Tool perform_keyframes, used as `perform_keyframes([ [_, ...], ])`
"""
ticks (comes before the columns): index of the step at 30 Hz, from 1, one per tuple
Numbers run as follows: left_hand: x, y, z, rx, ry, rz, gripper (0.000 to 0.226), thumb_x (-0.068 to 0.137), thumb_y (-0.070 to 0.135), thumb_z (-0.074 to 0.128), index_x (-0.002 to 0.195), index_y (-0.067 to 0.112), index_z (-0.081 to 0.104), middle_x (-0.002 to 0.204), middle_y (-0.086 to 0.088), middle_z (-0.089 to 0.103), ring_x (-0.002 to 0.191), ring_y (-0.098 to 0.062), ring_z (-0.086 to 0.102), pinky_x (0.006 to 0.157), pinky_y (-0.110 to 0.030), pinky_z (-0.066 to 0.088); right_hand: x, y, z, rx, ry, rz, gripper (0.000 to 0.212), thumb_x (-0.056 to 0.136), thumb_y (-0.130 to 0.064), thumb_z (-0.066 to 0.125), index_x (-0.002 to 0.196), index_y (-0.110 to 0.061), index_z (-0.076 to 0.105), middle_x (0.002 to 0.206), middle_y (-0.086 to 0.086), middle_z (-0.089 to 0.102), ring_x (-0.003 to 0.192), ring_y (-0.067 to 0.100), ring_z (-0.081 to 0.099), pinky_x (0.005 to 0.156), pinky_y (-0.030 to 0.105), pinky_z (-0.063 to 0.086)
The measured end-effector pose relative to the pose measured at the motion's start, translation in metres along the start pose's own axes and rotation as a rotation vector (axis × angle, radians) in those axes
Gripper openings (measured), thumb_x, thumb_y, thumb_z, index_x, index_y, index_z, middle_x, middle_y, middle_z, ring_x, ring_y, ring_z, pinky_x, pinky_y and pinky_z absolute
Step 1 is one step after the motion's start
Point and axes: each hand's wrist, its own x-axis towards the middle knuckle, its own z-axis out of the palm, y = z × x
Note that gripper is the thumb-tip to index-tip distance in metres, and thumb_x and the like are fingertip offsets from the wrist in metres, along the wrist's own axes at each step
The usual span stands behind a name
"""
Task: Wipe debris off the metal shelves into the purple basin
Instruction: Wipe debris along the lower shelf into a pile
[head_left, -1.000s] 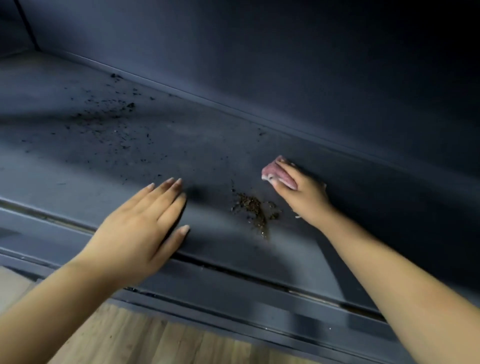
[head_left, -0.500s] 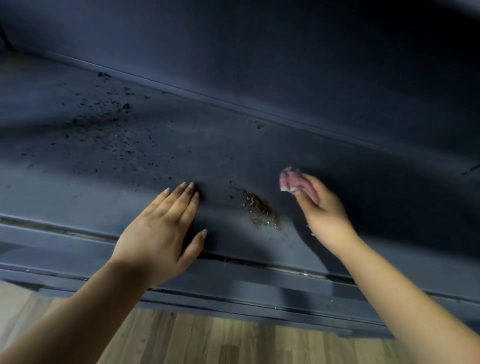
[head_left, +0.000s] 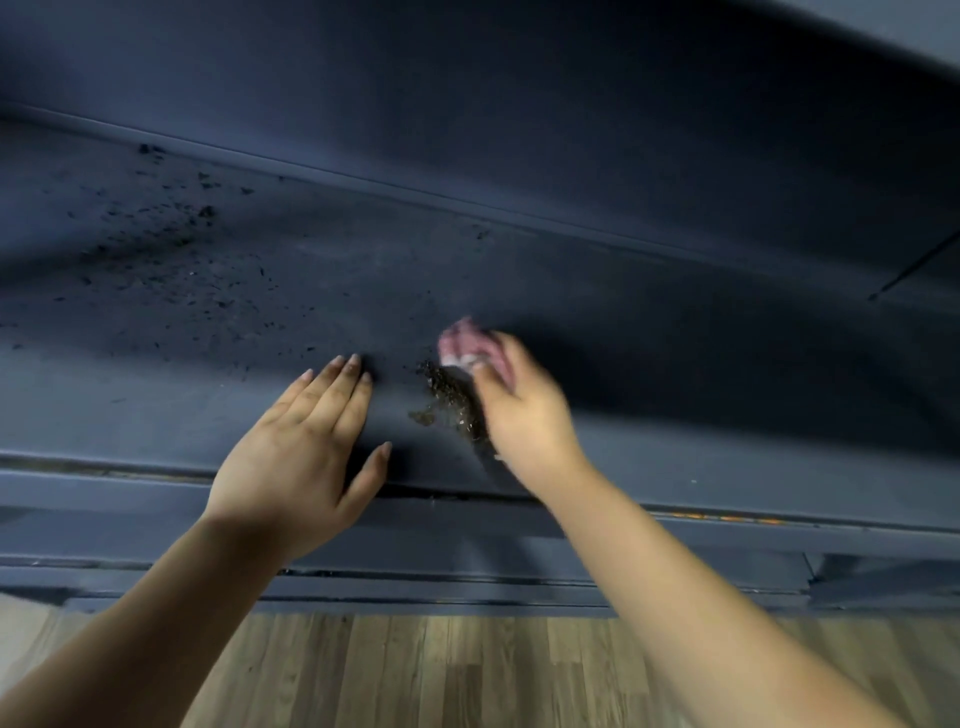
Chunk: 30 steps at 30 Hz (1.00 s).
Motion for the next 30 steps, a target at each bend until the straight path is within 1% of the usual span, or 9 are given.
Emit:
perform_keyframes([
  [3, 0.000, -0.001, 0.000, 0.009, -0.009, 0.005, 0.077, 0.098, 0.050, 0.015, 0.129, -0.011, 0.052, 0.135, -0.026, 0.050, 0.127, -0.036, 0.048, 0.113, -0.026, 0.008, -0.011, 0.021, -0.050, -0.074, 0.237, -0.020, 0.031, 0.096, -0.014, 0.051, 0.091, -0.044, 0.058, 0.090, -0.034, 0.062, 0.079, -0.013, 0.056, 0.081, 0.019, 0.044],
  [8, 0.000, -0.002, 0.003, 0.014, -0.019, 0.009, 0.073, 0.097, 0.047, 0.022, 0.129, -0.012, 0.051, 0.135, -0.027, 0.050, 0.126, -0.038, 0.049, 0.113, -0.027, 0.008, -0.032, 0.073, -0.123, -0.308, 0.546, 0.256, 0.017, 0.094, -0.026, 0.043, 0.101, -0.032, 0.058, 0.102, -0.005, 0.067, 0.097, 0.028, 0.063, 0.093, 0.044, 0.047],
  [11, 0.000, -0.002, 0.004, 0.009, 0.002, 0.017, 0.075, 0.098, 0.048, 0.019, 0.129, -0.012, 0.051, 0.135, -0.027, 0.049, 0.126, -0.038, 0.049, 0.113, -0.027, 0.007, -0.042, 0.079, -0.108, -0.521, 0.580, 0.172, 0.023, 0.089, -0.017, 0.043, 0.098, -0.014, 0.064, 0.098, 0.012, 0.068, 0.096, 0.035, 0.061, 0.085, 0.028, 0.035],
  [13, 0.000, -0.002, 0.003, 0.011, 0.004, 0.018, 0.079, 0.099, 0.050, 0.012, 0.129, -0.012, 0.051, 0.135, -0.027, 0.050, 0.126, -0.038, 0.049, 0.113, -0.027, 0.007, -0.039, 0.067, -0.076, -0.527, 0.563, 0.015, 0.024, 0.084, -0.013, 0.046, 0.094, -0.016, 0.068, 0.096, 0.005, 0.070, 0.091, 0.029, 0.064, 0.083, 0.024, 0.035],
  [17, 0.000, -0.001, 0.000, 0.021, -0.011, 0.022, 0.079, 0.099, 0.050, 0.011, 0.129, -0.012, 0.051, 0.135, -0.027, 0.049, 0.127, -0.037, 0.048, 0.114, -0.026, 0.007, -0.026, 0.027, 0.002, -0.359, 0.410, -0.215, 0.037, 0.079, 0.000, 0.046, 0.089, -0.031, 0.062, 0.095, -0.010, 0.065, 0.091, 0.011, 0.063, 0.084, 0.035, 0.049],
  [20, 0.000, -0.001, -0.001, 0.019, -0.021, 0.019, 0.079, 0.099, 0.050, 0.011, 0.129, -0.011, 0.051, 0.135, -0.027, 0.050, 0.127, -0.037, 0.048, 0.114, -0.027, 0.007, -0.021, -0.004, 0.044, -0.264, 0.219, -0.201, 0.033, 0.088, -0.002, 0.047, 0.108, -0.022, 0.064, 0.113, -0.002, 0.064, 0.108, 0.012, 0.055, 0.101, 0.021, 0.037],
  [23, 0.000, -0.001, 0.001, 0.008, -0.018, 0.012, 0.076, 0.099, 0.048, 0.015, 0.130, -0.011, 0.051, 0.135, -0.027, 0.050, 0.127, -0.038, 0.049, 0.114, -0.029, 0.010, -0.020, -0.017, 0.040, -0.019, 0.107, -0.075, 0.025, 0.095, -0.008, 0.046, 0.112, -0.017, 0.061, 0.111, -0.011, 0.063, 0.107, 0.001, 0.054, 0.095, 0.011, 0.033],
  [28, 0.000, 0.001, 0.002, 0.001, 0.026, 0.007, 0.066, 0.091, 0.041, 0.034, 0.127, -0.011, 0.054, 0.133, -0.027, 0.053, 0.124, -0.038, 0.051, 0.110, -0.034, 0.020, -0.023, 0.017, -0.023, -0.158, 0.387, -0.106, 0.029, 0.091, -0.008, 0.043, 0.094, -0.035, 0.055, 0.098, -0.014, 0.062, 0.091, -0.012, 0.052, 0.083, 0.007, 0.034],
  [30, 0.001, 0.001, 0.003, 0.014, 0.039, 0.015, 0.066, 0.091, 0.041, 0.034, 0.126, -0.011, 0.054, 0.131, -0.027, 0.054, 0.123, -0.037, 0.053, 0.109, -0.035, 0.022, -0.025, 0.035, -0.037, -0.306, 0.457, -0.003, 0.025, 0.089, -0.016, 0.040, 0.103, -0.021, 0.061, 0.104, -0.001, 0.065, 0.100, 0.008, 0.056, 0.083, 0.018, 0.034],
])
